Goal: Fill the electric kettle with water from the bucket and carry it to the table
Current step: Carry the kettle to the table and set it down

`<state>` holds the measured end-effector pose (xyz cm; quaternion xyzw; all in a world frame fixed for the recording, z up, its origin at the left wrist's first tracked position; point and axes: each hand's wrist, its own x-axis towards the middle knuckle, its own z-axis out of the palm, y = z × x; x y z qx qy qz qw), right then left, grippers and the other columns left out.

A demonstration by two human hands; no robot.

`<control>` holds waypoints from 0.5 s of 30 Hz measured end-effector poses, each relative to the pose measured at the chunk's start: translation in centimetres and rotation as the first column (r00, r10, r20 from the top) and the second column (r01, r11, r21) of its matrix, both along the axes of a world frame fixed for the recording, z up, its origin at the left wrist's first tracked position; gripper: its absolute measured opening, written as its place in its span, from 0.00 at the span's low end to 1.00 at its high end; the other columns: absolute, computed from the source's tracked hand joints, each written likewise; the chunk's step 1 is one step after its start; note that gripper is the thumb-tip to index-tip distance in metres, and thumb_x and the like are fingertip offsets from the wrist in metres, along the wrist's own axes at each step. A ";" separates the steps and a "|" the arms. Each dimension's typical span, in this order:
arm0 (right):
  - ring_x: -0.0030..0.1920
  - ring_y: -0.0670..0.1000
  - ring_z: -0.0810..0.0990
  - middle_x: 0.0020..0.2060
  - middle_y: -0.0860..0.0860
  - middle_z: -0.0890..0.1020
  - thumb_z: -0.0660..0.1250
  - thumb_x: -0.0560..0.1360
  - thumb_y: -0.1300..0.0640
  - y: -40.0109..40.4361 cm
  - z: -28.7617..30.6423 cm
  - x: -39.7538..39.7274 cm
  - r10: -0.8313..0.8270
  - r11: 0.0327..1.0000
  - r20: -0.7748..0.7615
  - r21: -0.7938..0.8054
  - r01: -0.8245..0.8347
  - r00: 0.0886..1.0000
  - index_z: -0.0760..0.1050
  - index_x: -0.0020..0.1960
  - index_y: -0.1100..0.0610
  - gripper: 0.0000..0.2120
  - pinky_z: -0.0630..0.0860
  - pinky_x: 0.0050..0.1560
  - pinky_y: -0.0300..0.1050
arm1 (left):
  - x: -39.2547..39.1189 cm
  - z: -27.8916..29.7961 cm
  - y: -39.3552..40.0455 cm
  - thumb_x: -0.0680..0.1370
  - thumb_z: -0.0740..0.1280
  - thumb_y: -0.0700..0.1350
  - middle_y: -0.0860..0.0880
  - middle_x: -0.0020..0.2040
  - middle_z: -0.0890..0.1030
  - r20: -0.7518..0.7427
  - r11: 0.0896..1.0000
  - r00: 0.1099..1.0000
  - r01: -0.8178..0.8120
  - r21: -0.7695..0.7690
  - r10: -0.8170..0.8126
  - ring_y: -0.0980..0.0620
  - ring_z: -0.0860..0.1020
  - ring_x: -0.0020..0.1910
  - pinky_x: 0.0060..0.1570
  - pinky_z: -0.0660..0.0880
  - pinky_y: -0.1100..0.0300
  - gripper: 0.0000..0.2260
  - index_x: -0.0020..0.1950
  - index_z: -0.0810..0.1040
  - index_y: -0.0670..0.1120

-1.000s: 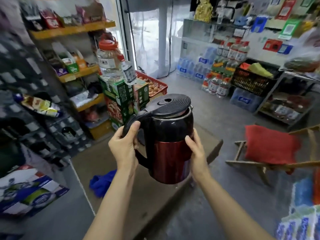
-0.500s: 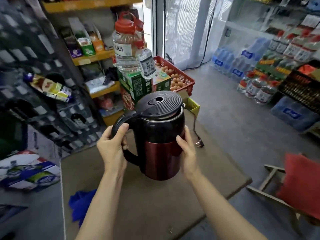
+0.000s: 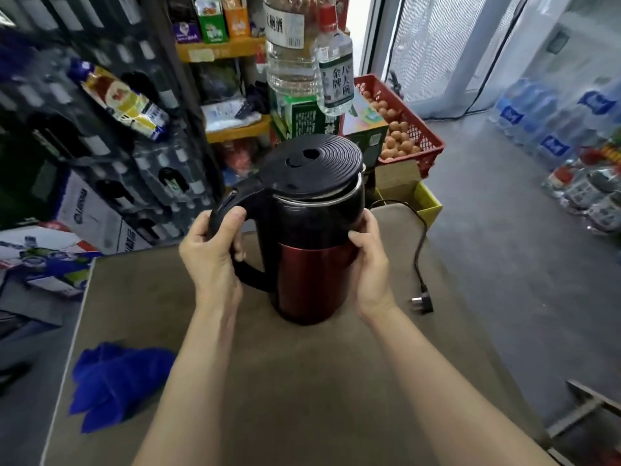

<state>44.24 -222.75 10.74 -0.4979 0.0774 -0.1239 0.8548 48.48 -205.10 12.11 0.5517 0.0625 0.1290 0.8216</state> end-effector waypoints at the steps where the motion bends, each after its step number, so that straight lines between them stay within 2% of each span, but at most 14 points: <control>1: 0.54 0.47 0.81 0.54 0.53 0.81 0.57 0.72 0.62 0.0 -0.5 0.4 -0.005 1.000 -0.008 0.007 0.005 1.000 0.71 0.67 0.62 0.23 0.78 0.51 0.39 | 0.2 -0.4 -0.1 0.69 0.74 0.48 0.49 0.24 0.69 0.007 1.000 1.000 0.000 0.009 0.000 0.51 0.63 0.22 0.26 0.57 0.53 0.11 0.35 0.73 0.47; 6: 0.53 0.45 0.81 0.51 0.49 0.83 0.57 0.71 0.62 0.1 -2.1 1.1 -0.013 1.000 -0.038 0.023 0.014 0.999 0.74 0.62 0.57 0.20 0.78 0.52 0.38 | 0.8 -1.7 0.0 0.70 0.74 0.47 0.50 0.24 0.69 0.010 0.999 1.000 0.019 0.046 -0.020 0.52 0.63 0.22 0.24 0.60 0.56 0.09 0.33 0.75 0.52; 10: 0.53 0.44 0.81 0.51 0.48 0.83 0.56 0.71 0.63 0.4 -2.6 1.4 -0.039 0.999 -0.022 0.009 0.039 0.999 0.73 0.62 0.57 0.20 0.77 0.52 0.37 | 1.0 -1.9 0.4 0.69 0.73 0.48 0.51 0.24 0.69 0.003 0.995 0.997 0.071 0.074 -0.072 0.52 0.64 0.22 0.25 0.63 0.59 0.07 0.34 0.76 0.55; 13: 0.55 0.45 0.79 0.53 0.49 0.81 0.56 0.71 0.62 0.3 -3.0 0.2 -0.018 1.000 -0.018 -0.023 0.018 1.000 0.73 0.62 0.56 0.20 0.75 0.55 0.38 | -0.2 -2.6 1.6 0.68 0.73 0.50 0.52 0.26 0.71 -0.026 0.987 0.993 0.120 0.110 -0.118 0.53 0.66 0.26 0.31 0.66 0.60 0.05 0.37 0.78 0.55; 15: 0.56 0.47 0.77 0.54 0.50 0.79 0.57 0.71 0.61 0.1 -3.2 -0.8 -0.004 0.998 -0.053 -0.059 0.001 0.999 0.71 0.63 0.57 0.20 0.74 0.56 0.38 | -1.8 -3.1 2.6 0.67 0.75 0.56 0.54 0.33 0.77 -0.077 0.981 0.986 0.153 0.118 -0.145 0.54 0.72 0.33 0.41 0.69 0.58 0.08 0.42 0.81 0.56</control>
